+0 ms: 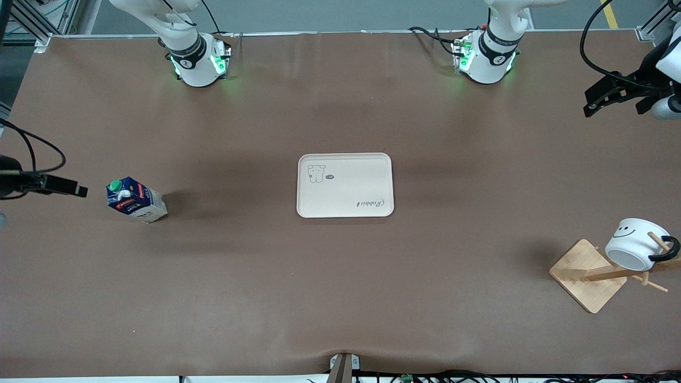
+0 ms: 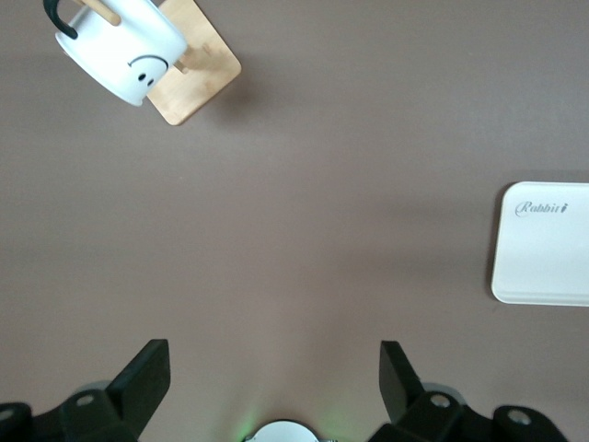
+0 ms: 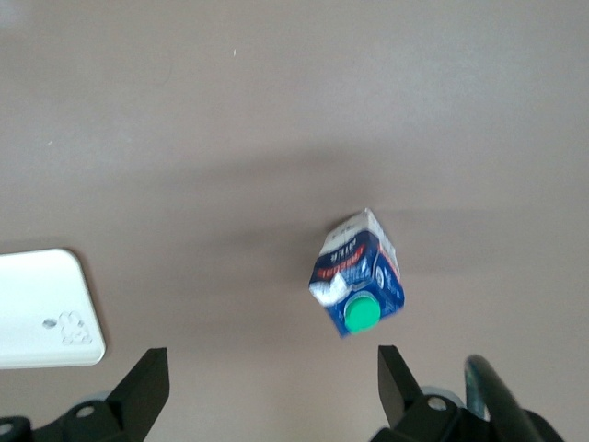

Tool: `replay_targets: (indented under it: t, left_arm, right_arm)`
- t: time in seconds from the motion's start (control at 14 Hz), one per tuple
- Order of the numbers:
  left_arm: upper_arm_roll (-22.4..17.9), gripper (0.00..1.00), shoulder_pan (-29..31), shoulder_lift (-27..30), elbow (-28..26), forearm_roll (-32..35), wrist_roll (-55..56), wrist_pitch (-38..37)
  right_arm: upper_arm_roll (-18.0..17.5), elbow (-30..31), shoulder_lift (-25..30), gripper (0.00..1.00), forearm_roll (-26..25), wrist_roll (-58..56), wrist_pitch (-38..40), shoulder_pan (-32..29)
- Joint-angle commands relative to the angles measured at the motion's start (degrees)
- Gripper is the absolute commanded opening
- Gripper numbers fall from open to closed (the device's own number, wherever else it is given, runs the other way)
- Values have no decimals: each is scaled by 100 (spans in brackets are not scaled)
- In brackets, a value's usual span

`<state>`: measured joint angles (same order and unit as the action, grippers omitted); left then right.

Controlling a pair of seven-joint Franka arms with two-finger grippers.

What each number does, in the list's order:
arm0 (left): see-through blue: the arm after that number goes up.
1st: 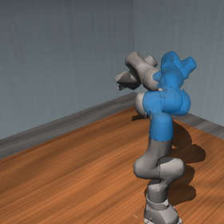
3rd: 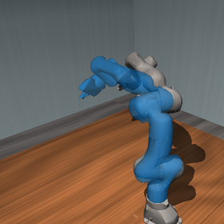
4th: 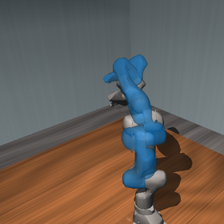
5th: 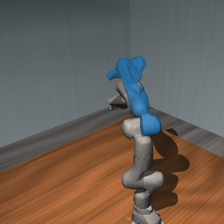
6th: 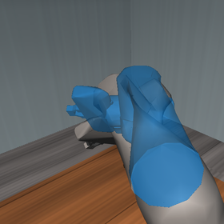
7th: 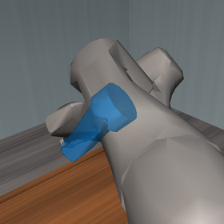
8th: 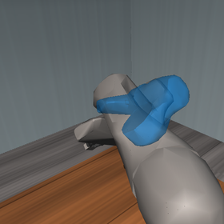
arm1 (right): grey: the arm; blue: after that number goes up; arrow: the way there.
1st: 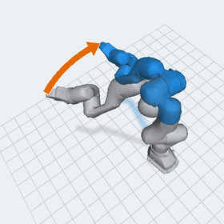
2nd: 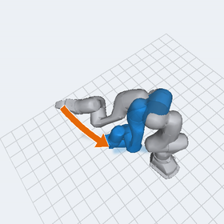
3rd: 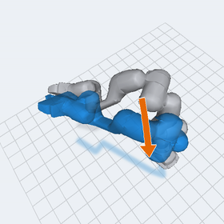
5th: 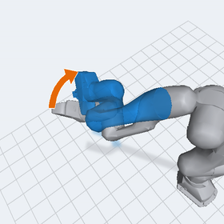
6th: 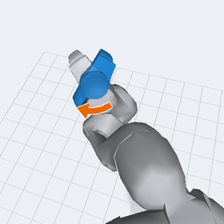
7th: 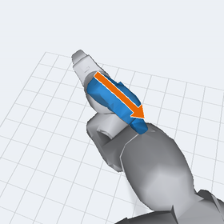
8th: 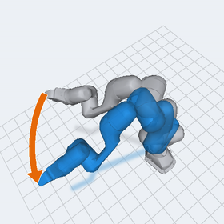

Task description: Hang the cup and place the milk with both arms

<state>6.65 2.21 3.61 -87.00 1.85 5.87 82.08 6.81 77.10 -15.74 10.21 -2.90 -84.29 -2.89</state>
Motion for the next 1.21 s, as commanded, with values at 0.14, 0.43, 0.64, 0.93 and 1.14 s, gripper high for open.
replay_targets:
  t: [0.14,0.43,0.64,0.93,1.14]
  left_arm:
    - [74,100,60,105,-63,123,19,185]
    - [74,100,60,105,-71,114,19,186]
    - [82,100,60,105,-80,114,19,177]
    - [74,100,69,123,-89,106,-7,151]
    - [74,100,69,123,-89,106,-7,151]
  right_arm:
    - [-827,1936,1765,100,-667,352,-674,-430]
    - [-1261,2125,2041,100,-783,343,-693,-819]
    - [-1261,1634,1883,100,-1125,98,-624,-697]
    - [-611,1474,1776,100,-1118,-17,-448,-187]
    - [-610,1457,1803,100,-1117,27,-307,-160]
